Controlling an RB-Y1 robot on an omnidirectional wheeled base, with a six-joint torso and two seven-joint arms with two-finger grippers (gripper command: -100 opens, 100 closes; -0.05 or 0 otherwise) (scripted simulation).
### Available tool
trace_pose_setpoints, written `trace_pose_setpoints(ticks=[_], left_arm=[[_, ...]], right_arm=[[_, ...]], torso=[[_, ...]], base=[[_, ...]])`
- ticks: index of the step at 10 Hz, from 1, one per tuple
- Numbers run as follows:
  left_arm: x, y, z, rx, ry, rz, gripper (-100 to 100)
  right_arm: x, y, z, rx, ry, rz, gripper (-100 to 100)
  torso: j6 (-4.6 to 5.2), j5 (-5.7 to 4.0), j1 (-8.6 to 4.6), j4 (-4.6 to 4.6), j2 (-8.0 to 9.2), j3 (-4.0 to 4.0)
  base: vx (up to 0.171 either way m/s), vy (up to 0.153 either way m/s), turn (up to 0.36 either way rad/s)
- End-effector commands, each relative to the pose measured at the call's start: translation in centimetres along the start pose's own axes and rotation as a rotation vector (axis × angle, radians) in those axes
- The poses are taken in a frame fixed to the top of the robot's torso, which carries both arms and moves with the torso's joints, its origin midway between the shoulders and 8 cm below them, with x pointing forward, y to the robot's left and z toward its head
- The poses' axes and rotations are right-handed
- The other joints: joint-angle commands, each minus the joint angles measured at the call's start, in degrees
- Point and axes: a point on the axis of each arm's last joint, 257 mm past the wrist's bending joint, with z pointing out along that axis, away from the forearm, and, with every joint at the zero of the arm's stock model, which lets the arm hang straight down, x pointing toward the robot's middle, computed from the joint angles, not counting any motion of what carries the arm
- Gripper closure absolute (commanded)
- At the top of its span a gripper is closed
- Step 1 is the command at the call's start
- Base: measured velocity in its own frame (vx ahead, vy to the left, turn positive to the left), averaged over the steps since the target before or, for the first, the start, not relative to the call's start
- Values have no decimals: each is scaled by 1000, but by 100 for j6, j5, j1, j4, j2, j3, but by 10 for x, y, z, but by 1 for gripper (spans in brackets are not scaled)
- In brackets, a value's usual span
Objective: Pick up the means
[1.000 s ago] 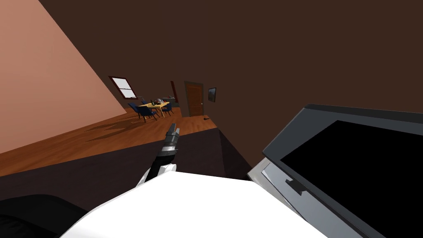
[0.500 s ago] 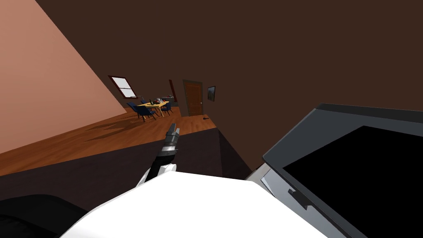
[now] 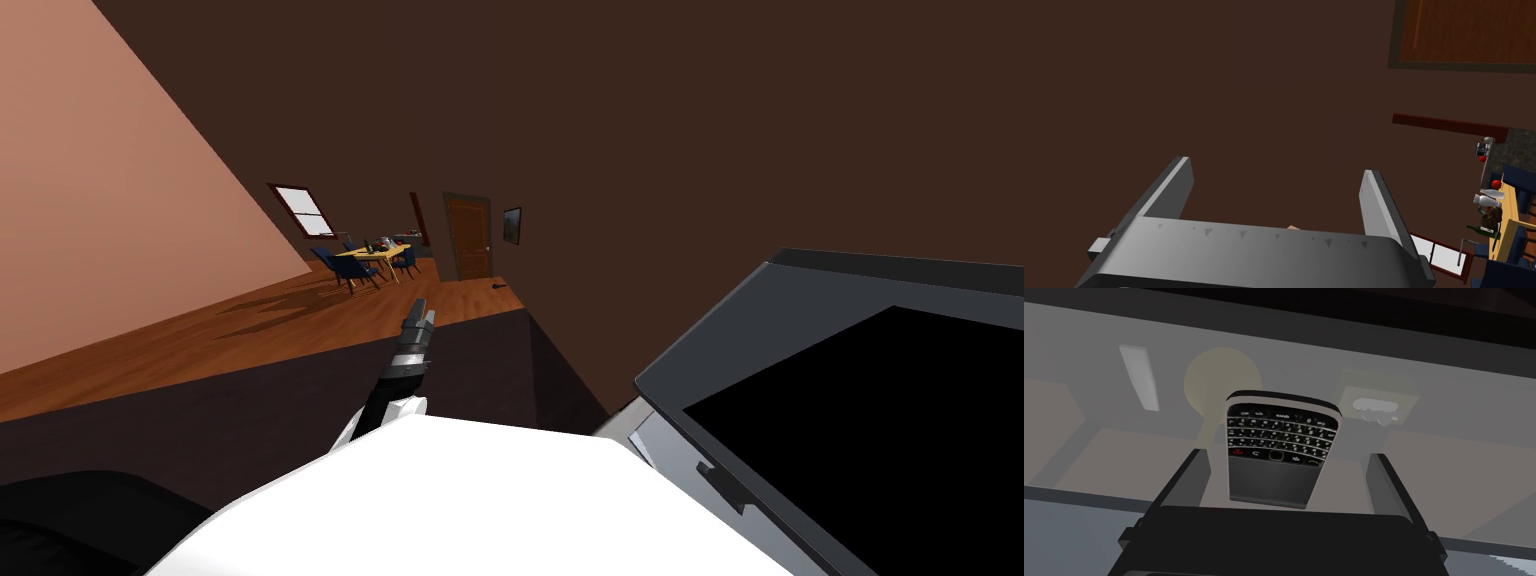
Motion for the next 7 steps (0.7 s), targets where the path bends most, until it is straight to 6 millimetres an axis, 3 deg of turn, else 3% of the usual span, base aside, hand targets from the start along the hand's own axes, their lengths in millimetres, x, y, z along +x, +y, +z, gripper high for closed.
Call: trace_pose_setpoints(ticks=[1,3,4,7], left_arm=[[0,0,0,0,0,0,0],[0,0,0,0,0,0,0],[0,0,0,0,0,0,0],[0,0,0,0,0,0,0]], right_arm=[[3,3,5,1,-5,5,-100],[2,1,4,5,-6,6,-100],[2,1,4,5,-6,5,100],[2,0,4,6,-6,7,100]], torso=[[0,0,0,0,0,0],[0,3,14,0,-2,-1],[0,5,20,0,-1,-1],[-5,4,23,1,-2,-1]], base=[[0,-46,12],[1,-8,-1],[0,0,0],[0,0,0]])
